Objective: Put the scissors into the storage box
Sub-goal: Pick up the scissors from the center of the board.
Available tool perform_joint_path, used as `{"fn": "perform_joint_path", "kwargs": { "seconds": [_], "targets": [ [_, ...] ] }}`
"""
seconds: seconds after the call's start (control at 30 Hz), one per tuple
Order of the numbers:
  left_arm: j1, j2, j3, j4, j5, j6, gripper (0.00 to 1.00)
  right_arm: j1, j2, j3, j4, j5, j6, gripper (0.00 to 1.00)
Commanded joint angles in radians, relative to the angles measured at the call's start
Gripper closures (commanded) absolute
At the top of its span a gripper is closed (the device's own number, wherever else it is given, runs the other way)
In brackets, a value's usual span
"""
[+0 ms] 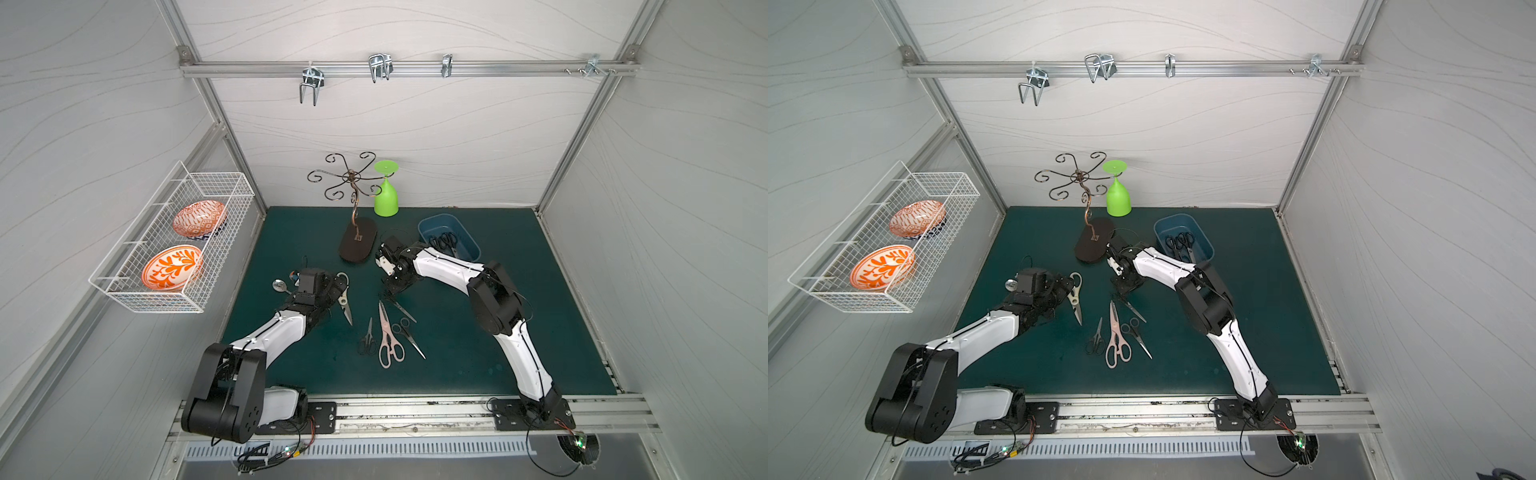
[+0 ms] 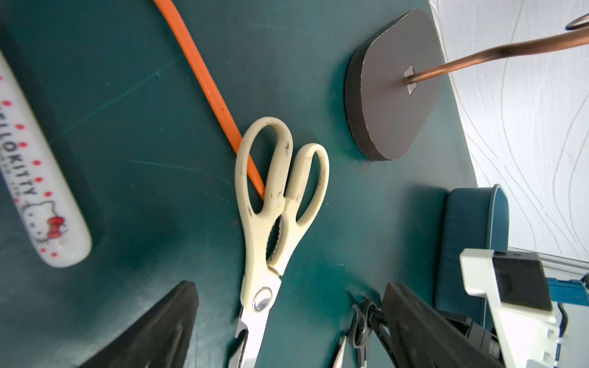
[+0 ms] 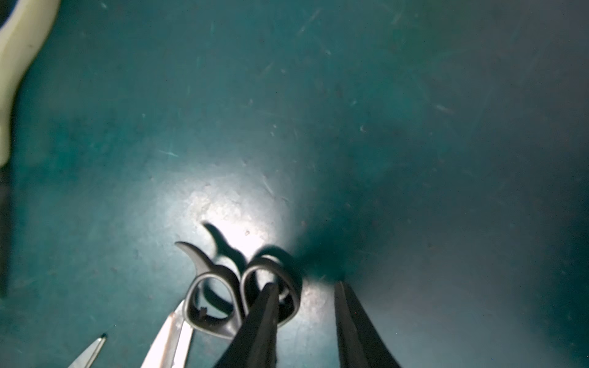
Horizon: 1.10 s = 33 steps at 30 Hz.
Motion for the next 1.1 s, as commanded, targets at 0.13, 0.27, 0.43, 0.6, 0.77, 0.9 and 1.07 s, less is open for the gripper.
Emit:
{"fn": "perform_joint_path", "kwargs": {
  "seconds": [0.13, 0.27, 0.43, 0.6, 0.77, 0.9, 1.07],
  "targets": [
    [0.003, -0.014, -0.003, 0.026, -0.003, 0.008, 0.04, 0.014, 0.059, 0.015, -0.025, 0.044, -0.012, 0.69],
    [0.003, -0.012, -0.001, 0.028, -0.002, 0.007, 0.04, 0.02, 0.084, 0.028, -0.05, 0.071, -0.012, 0.74],
    [0.002, -0.007, 0.001, 0.026, 0.002, 0.005, 0.04, 0.02, 0.111, 0.027, -0.063, 0.107, -0.003, 0.79],
    [0.003, 0.002, 0.006, 0.026, 0.006, 0.004, 0.04, 0.021, 0.143, 0.027, -0.068, 0.124, -0.002, 0.85],
    [0.003, 0.006, 0.011, 0.023, 0.01, 0.004, 0.04, 0.02, 0.169, 0.032, -0.07, 0.134, 0.0, 0.95],
    [0.003, 0.012, 0.013, 0.024, 0.012, 0.002, 0.04, 0.02, 0.165, 0.031, -0.067, 0.137, -0.011, 1.0],
    [0.003, 0.016, 0.014, 0.025, 0.013, 0.002, 0.04, 0.011, 0.126, 0.044, -0.064, 0.142, -0.032, 1.0]
  ]
}}
